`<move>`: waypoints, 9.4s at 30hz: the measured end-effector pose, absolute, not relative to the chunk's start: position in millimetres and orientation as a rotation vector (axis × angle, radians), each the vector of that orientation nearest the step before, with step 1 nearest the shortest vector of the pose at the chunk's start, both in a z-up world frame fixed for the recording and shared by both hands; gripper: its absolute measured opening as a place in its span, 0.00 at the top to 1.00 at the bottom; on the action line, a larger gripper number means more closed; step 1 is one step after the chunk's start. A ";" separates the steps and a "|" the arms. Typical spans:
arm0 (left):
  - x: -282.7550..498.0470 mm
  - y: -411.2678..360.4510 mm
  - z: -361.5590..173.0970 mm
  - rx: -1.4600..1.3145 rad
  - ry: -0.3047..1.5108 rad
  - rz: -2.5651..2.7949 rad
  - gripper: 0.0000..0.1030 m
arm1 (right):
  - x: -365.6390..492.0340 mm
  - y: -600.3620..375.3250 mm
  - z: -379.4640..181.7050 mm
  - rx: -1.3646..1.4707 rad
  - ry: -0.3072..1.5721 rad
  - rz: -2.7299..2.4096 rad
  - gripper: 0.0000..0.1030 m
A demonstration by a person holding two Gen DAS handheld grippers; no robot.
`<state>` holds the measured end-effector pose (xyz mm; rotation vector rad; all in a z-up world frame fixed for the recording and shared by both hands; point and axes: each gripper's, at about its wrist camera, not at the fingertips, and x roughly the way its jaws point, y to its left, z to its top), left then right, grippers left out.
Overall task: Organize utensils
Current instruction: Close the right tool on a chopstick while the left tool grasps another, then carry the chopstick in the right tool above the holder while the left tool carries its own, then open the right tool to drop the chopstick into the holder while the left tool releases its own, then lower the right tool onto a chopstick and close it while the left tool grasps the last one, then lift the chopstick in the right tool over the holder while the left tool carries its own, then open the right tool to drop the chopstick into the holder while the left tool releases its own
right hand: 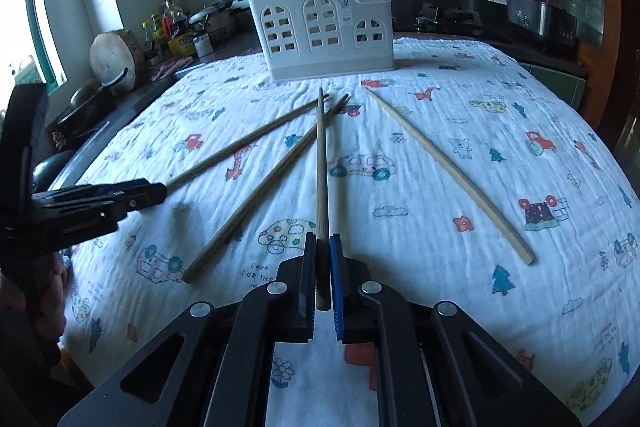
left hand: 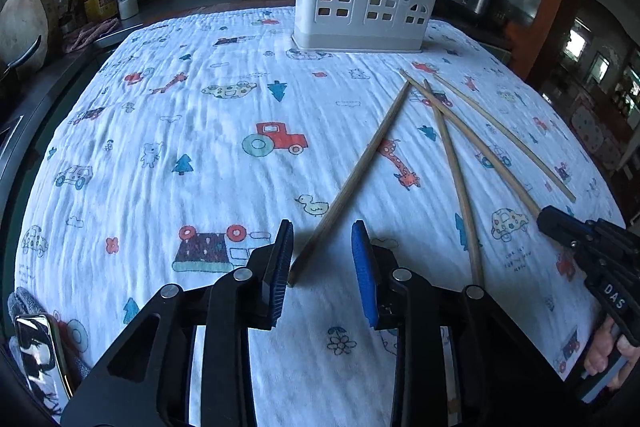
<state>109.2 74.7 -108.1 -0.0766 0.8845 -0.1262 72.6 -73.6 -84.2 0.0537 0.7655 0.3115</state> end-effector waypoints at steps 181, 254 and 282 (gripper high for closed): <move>66.9 0.8 -88.2 -0.079 0.829 -0.233 0.63 | 116.6 -151.8 -93.4 -0.232 0.849 0.377 0.93; 243.4 36.4 191.0 0.001 0.451 -0.182 0.95 | 236.4 -99.7 198.5 -0.200 0.571 0.462 0.93; 333.0 54.7 123.3 -0.044 0.616 -0.143 0.95 | 329.2 -79.0 140.7 -0.268 0.725 0.387 0.93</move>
